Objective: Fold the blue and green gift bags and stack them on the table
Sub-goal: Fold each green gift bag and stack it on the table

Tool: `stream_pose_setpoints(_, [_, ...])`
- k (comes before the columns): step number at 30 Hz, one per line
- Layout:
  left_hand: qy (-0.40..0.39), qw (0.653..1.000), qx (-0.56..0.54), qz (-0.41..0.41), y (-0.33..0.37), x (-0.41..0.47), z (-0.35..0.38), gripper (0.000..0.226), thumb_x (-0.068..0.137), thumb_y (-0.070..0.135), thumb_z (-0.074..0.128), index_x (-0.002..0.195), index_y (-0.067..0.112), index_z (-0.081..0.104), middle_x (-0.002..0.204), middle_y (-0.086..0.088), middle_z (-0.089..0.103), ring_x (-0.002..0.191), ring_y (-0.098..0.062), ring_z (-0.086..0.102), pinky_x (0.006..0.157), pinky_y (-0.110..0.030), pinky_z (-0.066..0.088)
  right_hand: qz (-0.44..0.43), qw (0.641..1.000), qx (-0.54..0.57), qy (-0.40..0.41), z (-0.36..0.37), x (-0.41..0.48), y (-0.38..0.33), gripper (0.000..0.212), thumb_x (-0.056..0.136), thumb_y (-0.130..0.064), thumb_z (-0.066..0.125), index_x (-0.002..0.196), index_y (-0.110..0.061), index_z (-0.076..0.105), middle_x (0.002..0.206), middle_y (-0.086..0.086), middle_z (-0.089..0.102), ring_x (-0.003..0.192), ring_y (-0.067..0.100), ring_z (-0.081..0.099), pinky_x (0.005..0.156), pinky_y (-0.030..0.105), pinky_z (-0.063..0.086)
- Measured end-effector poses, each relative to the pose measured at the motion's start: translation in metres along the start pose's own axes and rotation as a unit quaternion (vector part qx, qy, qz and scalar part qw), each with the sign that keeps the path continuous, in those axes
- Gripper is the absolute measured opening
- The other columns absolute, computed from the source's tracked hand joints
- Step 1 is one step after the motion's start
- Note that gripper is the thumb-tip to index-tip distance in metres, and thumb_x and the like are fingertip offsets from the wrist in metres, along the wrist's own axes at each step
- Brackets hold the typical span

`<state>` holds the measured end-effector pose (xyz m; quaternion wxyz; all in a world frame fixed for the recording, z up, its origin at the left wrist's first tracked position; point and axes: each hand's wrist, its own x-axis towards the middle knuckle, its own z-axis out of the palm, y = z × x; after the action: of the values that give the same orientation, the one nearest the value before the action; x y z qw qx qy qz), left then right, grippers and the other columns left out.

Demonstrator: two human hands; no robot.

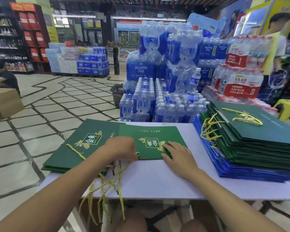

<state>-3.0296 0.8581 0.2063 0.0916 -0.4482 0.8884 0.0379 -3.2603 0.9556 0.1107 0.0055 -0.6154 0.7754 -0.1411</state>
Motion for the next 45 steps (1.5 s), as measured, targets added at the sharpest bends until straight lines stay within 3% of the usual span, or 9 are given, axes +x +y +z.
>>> stream_pose_setpoints(6, [-0.081,0.992,0.095,-0.020,0.006,-0.005,-0.001,0.022,0.086,0.036,0.059,0.073,0.019,0.055,0.068,0.007,0.054,0.063,-0.016,0.051,0.064,-0.028,0.039,-0.001,1.000,-0.001,0.007,0.003,0.000,0.001,0.056,0.103,-0.056,0.037,0.155,-0.035,0.039,0.164,-0.008,0.033,0.152,0.014,0.024,0.124,0.038,0.016])
stream_pose_setpoints(9, [-0.141,0.977,-0.162,0.017,0.008,-0.001,-0.009,0.030,0.084,0.035,0.062,0.059,0.021,0.057,0.061,0.003,0.046,0.051,-0.018,0.037,0.052,-0.024,0.027,0.001,1.000,0.007,0.011,0.003,-0.001,0.001,0.055,0.103,-0.055,0.038,0.154,-0.035,0.041,0.163,-0.008,0.035,0.152,0.014,0.025,0.125,0.038,0.017])
stream_pose_setpoints(14, [-0.120,0.797,-0.591,0.032,0.019,0.015,-0.015,0.014,0.094,0.029,0.063,0.089,0.023,0.075,0.062,0.007,0.034,0.055,-0.012,0.021,0.051,-0.026,0.012,0.004,0.999,0.043,0.006,0.002,0.000,0.002,0.050,0.104,-0.050,0.029,0.148,-0.038,0.049,0.159,-0.010,0.040,0.149,0.012,0.029,0.122,0.037,0.019])
stream_pose_setpoints(18, [0.063,0.910,-0.400,0.084,0.038,0.037,0.009,0.048,0.096,0.013,0.052,0.136,0.038,0.064,0.068,0.004,0.057,0.058,-0.015,0.047,0.051,-0.024,0.040,0.018,0.976,0.217,0.030,-0.013,-0.003,0.004,0.069,0.085,-0.051,0.015,0.116,-0.036,0.075,0.137,-0.010,0.063,0.132,0.012,0.050,0.111,0.031,0.032])
stream_pose_setpoints(21, [0.140,0.965,-0.180,0.128,0.041,0.046,0.034,0.046,0.099,0.031,0.056,0.144,0.042,0.056,0.121,0.002,0.066,0.113,-0.019,0.057,0.096,-0.036,0.047,0.047,0.965,0.259,0.022,-0.018,-0.004,0.004,0.052,0.092,-0.048,0.028,0.096,-0.036,0.078,0.118,-0.008,0.072,0.115,0.013,0.059,0.106,0.036,0.041])
stream_pose_setpoints(25, [0.145,0.972,-0.078,0.165,0.038,0.048,0.060,0.051,0.096,0.066,0.048,0.143,0.045,0.053,0.153,0.013,0.047,0.141,-0.013,0.041,0.114,-0.041,0.028,0.022,0.977,0.212,0.010,-0.018,-0.006,0.011,0.027,0.085,-0.049,0.071,0.105,-0.032,0.076,0.112,-0.018,0.064,0.110,0.008,0.056,0.101,0.036,0.047])
stream_pose_setpoints(35, [0.205,0.958,-0.099,0.171,0.033,0.047,0.081,0.053,0.099,0.066,0.043,0.147,0.044,0.049,0.155,0.015,0.044,0.146,-0.009,0.034,0.121,-0.038,0.019,0.048,0.987,0.004,-0.152,-0.070,-0.038,0.029,0.018,0.088,-0.045,0.062,0.085,-0.027,0.064,0.084,-0.009,0.067,0.081,0.011,0.063,0.068,0.031,0.051])
stream_pose_setpoints(40, [0.215,0.956,-0.098,0.176,0.035,0.048,0.085,0.052,0.102,0.066,0.035,0.147,0.044,0.048,0.156,0.015,0.045,0.148,-0.010,0.033,0.121,-0.038,0.021,0.076,0.944,0.309,-0.091,-0.068,-0.019,0.015,0.004,0.102,-0.014,0.060,0.101,-0.010,0.059,0.078,0.001,0.076,0.061,0.013,0.064,0.063,0.032,0.056])
stream_pose_setpoints(45, [0.217,0.954,-0.103,0.177,0.036,0.045,0.084,0.049,0.106,0.060,0.033,0.148,0.042,0.048,0.155,0.016,0.046,0.147,-0.010,0.034,0.120,-0.037,0.020,0.119,0.883,0.451,-0.055,-0.067,0.000,0.011,0.037,0.091,-0.009,0.075,0.124,-0.015,0.061,0.096,0.008,0.079,0.090,0.020,0.075,0.087,0.034,0.061])
